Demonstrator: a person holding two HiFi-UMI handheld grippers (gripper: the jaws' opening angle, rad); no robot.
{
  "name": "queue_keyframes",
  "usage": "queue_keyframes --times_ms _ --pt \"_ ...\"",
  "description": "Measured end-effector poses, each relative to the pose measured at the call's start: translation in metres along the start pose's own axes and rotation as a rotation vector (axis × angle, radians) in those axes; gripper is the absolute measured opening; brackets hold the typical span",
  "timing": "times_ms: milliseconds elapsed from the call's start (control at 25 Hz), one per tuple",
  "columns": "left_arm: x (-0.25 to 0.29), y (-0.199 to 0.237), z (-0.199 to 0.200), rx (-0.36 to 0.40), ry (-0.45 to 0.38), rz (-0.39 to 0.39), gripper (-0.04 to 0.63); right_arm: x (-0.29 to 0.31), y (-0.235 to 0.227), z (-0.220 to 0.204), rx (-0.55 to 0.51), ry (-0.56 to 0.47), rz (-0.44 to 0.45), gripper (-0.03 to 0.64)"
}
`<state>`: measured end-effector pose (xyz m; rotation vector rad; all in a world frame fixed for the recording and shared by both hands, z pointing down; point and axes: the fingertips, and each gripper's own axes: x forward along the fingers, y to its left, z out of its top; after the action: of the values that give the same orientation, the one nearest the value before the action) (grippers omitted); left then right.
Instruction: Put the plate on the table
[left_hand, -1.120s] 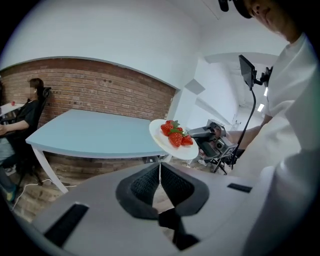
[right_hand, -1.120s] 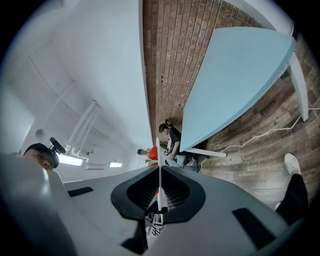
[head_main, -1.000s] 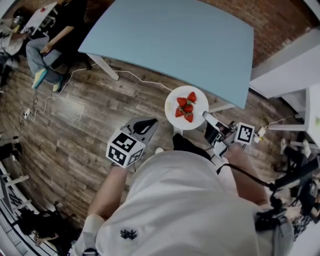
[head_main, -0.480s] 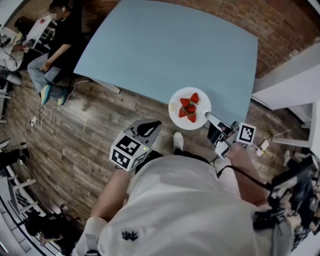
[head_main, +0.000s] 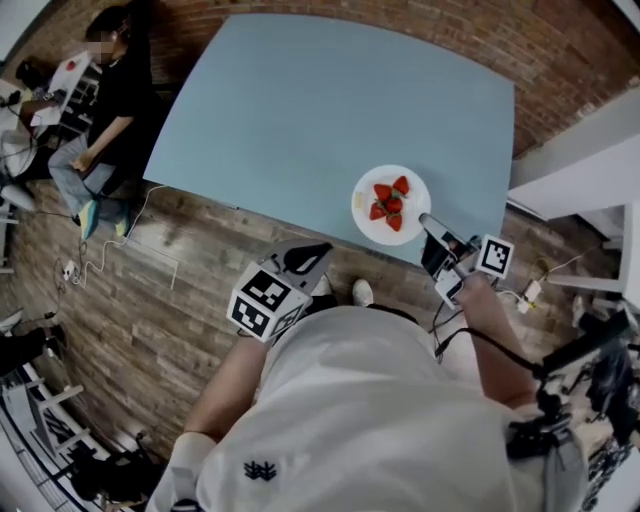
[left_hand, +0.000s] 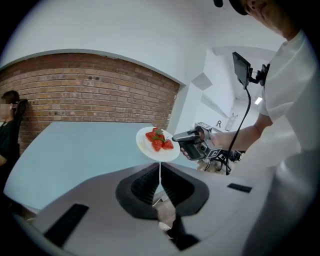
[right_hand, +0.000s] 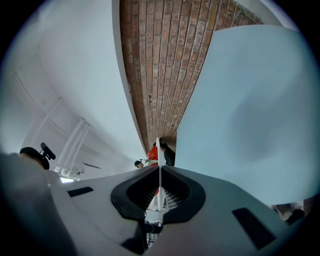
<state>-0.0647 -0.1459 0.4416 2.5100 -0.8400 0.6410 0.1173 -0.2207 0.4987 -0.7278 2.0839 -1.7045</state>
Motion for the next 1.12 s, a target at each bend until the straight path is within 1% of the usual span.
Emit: queue_keyframes --times_ms 200,320,440,600,880,1000,1120 --pt "0.006 0.02 0.014 0.076 0.029 -0.07 0.011 0.01 -0.022 0.032 0.027 -0.108 -0.047 0.021" --pt "0.015 0.032 0.014 0.087 0.049 -0.09 0.011 0.018 -0.041 0.057 0.042 -0.165 -0.056 0.02" --pt "0.027 0.037 0.017 0.052 0.052 -0.087 0.011 0.023 -0.065 0.081 0.071 -0.185 -0.074 0.02" --pt "0.046 0.051 0.034 0.02 0.059 -0.048 0.011 0.037 -0.095 0.123 0.1 -0.191 -0.105 0.02" --pt "0.074 0.052 0.048 -0.012 0.106 -0.019 0.011 0.06 -0.143 0.184 0.141 -0.199 -0.143 0.02" --pt "0.084 0.05 0.056 -0.028 0.104 -0.001 0.011 0.066 -0.166 0.203 0.178 -0.208 -0.159 0.02" --pt "0.087 0.05 0.056 -0.051 0.119 0.025 0.011 0.072 -0.188 0.214 0.196 -0.199 -0.18 0.02"
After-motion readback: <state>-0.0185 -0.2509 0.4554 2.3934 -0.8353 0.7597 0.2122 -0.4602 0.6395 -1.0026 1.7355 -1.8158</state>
